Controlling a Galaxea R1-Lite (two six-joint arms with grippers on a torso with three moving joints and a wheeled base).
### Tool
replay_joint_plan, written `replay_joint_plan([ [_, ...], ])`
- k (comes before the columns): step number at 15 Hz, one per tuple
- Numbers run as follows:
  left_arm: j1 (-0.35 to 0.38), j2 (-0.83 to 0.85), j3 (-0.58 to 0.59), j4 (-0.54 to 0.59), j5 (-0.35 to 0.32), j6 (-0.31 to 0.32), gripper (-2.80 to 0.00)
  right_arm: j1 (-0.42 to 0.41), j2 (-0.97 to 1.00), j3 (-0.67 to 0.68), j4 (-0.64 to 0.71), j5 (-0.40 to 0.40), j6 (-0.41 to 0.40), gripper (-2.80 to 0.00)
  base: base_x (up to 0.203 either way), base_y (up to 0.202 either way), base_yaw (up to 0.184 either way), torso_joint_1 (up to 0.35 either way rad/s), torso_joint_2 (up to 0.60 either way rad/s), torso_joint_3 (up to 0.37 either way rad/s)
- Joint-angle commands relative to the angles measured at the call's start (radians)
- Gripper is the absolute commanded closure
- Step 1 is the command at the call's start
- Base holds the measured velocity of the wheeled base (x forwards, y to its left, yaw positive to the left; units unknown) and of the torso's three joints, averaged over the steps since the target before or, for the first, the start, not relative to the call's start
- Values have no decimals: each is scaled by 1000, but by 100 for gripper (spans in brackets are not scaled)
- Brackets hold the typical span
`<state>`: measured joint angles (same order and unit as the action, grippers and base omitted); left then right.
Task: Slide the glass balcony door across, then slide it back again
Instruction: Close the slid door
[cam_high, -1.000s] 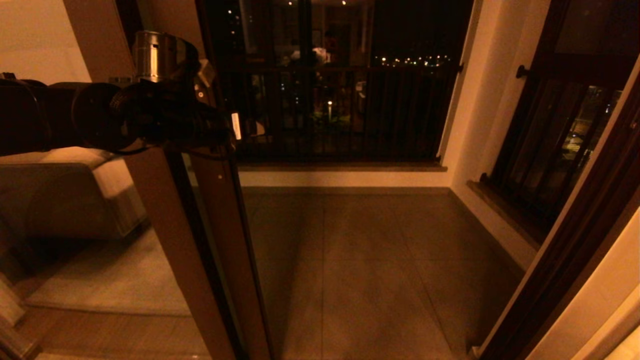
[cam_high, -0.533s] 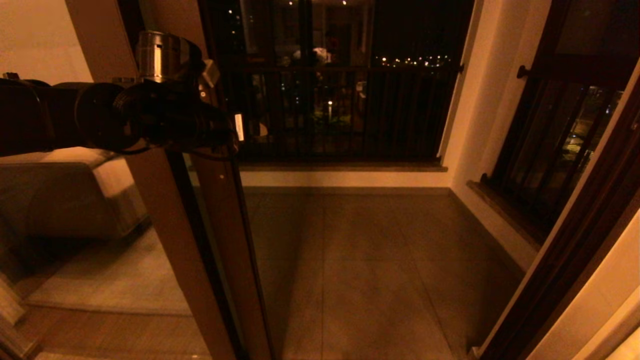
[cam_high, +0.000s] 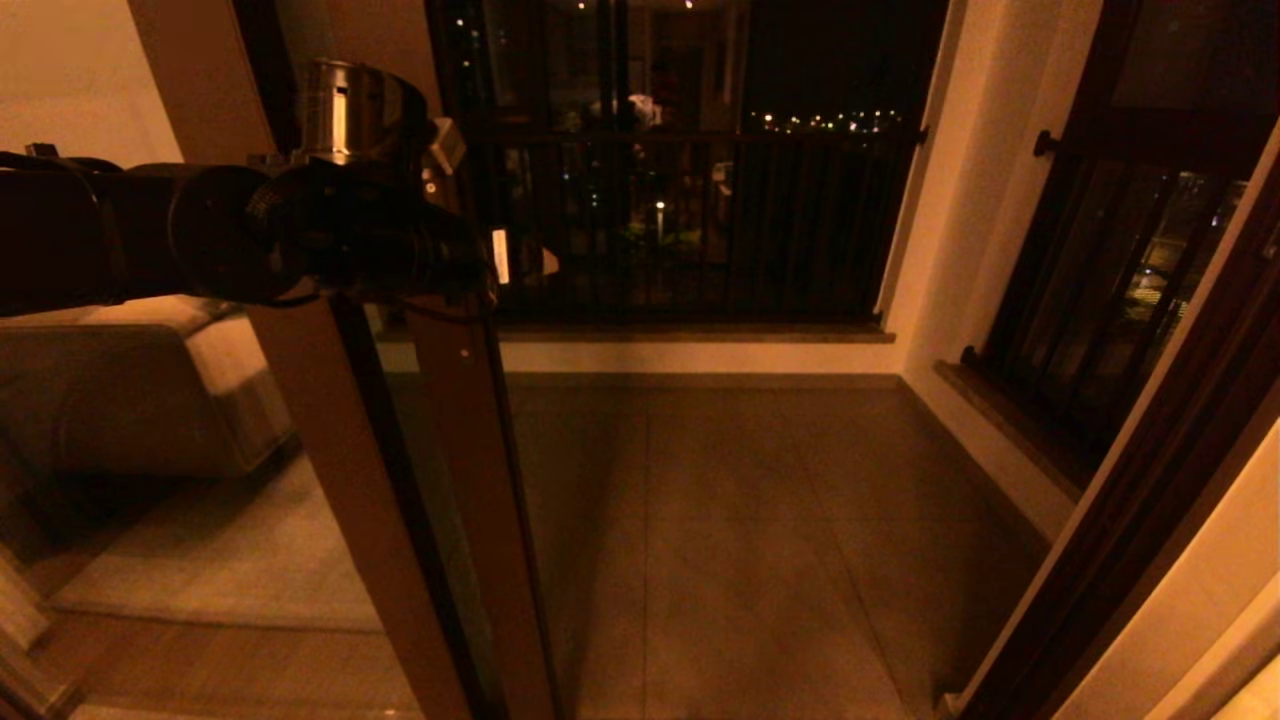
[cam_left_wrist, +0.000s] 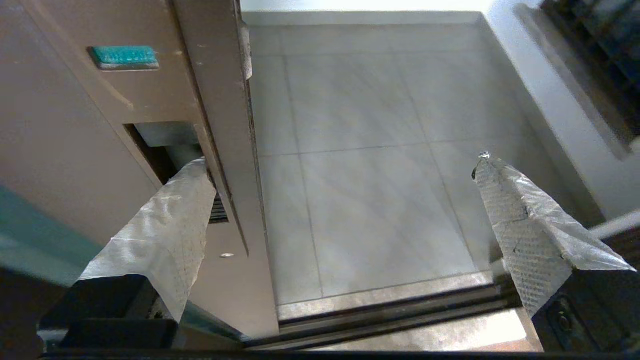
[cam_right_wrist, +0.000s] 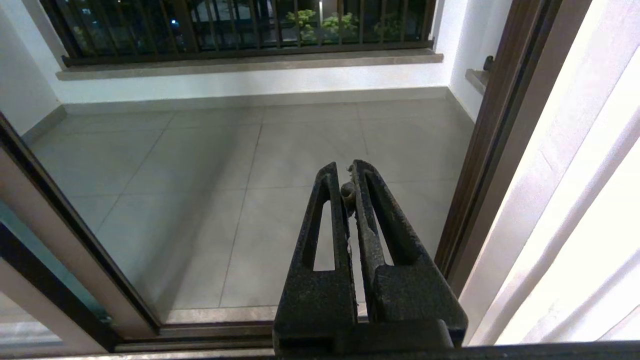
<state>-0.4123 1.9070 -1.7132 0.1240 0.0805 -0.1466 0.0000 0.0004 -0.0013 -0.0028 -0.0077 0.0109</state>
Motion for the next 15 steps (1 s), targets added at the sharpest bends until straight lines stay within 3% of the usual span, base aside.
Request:
replay_joint_plan([
  [1,-5,-3,0,0,5,-1,-280,0,0,0,0,0,0,0,0,0,0,0,0,0],
  [15,-91,-2,-10,-21,9,22,-280,0,0,0,0,0,0,0,0,0,0,0,0,0],
])
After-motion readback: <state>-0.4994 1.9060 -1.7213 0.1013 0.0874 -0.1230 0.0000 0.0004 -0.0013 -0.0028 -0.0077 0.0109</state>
